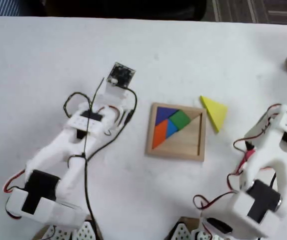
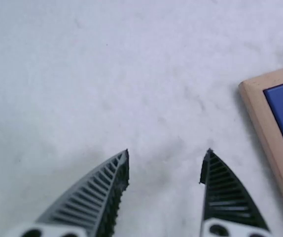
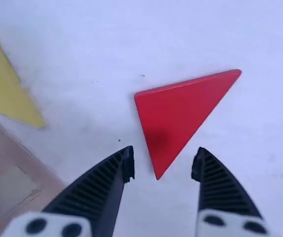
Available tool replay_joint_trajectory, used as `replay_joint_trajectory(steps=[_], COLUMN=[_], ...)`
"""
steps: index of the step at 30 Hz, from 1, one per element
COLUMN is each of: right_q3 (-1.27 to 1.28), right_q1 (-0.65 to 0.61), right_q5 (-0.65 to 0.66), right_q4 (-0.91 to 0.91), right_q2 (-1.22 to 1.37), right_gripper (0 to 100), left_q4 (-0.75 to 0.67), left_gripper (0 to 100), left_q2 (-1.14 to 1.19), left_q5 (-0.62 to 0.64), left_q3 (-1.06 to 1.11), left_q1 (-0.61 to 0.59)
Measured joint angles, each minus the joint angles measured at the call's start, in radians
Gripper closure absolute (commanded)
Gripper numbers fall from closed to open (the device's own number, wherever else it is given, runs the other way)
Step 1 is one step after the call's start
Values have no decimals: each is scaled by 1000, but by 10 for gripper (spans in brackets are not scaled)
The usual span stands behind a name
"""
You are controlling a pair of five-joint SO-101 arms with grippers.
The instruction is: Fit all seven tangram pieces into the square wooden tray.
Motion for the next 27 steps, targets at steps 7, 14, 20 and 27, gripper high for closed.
replay_joint_trajectory(steps=[7,14,20,27], right_q3=[117,126,126,124], right_q1=[2,2,2,14], right_q5=[2,-92,-155,-236], right_q4=[-117,-126,-218,-279], right_q2=[-97,-97,3,78], right_gripper=[802,667,667,667], left_q4=[0,0,0,0], left_gripper=[759,759,759,759], left_q2=[0,0,0,0], left_q5=[0,0,0,0], left_q3=[0,0,0,0], left_q1=[0,0,0,0])
